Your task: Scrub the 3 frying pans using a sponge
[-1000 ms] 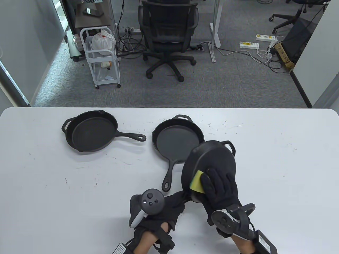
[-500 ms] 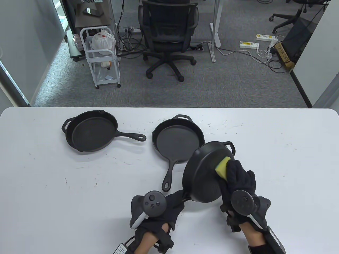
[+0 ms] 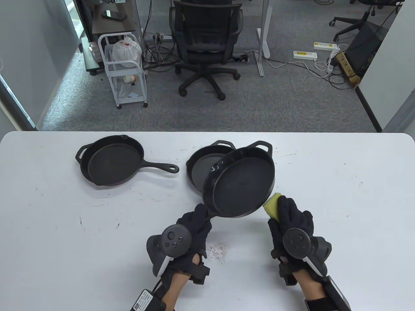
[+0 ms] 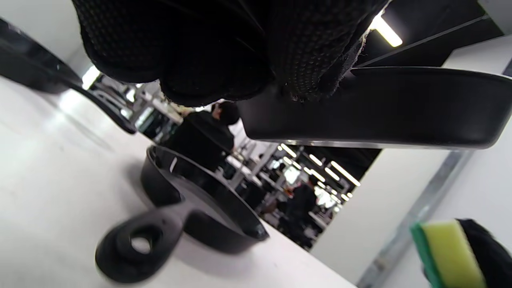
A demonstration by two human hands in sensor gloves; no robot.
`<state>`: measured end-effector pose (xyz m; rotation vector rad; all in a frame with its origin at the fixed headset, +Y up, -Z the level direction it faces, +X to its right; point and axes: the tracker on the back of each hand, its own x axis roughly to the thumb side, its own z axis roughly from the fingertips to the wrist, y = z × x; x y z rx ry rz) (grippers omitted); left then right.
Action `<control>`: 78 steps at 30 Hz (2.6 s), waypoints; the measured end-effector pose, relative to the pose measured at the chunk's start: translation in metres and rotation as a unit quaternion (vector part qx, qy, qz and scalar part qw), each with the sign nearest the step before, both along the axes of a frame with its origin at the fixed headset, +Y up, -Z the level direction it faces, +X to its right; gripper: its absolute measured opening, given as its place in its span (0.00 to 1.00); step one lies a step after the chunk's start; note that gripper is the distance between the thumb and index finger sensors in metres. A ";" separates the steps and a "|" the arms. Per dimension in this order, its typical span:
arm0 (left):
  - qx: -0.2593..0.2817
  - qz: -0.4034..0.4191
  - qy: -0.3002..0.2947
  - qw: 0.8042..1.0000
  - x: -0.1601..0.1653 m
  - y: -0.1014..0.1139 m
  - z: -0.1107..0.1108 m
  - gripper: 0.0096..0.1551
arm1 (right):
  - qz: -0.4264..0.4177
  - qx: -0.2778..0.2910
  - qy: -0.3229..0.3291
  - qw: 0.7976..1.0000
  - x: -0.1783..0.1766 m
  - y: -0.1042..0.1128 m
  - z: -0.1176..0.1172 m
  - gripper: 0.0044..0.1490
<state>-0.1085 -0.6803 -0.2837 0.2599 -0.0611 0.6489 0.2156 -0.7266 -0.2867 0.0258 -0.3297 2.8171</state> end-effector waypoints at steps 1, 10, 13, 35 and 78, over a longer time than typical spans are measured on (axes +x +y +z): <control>0.001 -0.005 0.010 1.000 -0.001 0.002 -0.004 0.37 | -0.001 -0.001 0.000 1.000 0.000 0.000 0.000 0.47; -0.053 -0.071 0.040 0.995 -0.003 -0.005 -0.058 0.37 | -0.001 -0.012 0.002 1.000 -0.001 0.000 0.000 0.47; -0.078 -0.078 0.029 0.993 0.005 -0.014 -0.071 0.37 | -0.001 -0.014 0.004 1.000 -0.001 0.000 -0.001 0.47; -0.248 -0.132 0.023 0.959 0.032 -0.063 -0.127 0.37 | -0.001 -0.017 0.012 1.000 -0.002 0.000 0.000 0.47; -0.422 0.172 0.326 0.828 -0.108 -0.087 -0.237 0.67 | 0.021 0.015 0.007 1.000 -0.007 0.008 0.008 0.46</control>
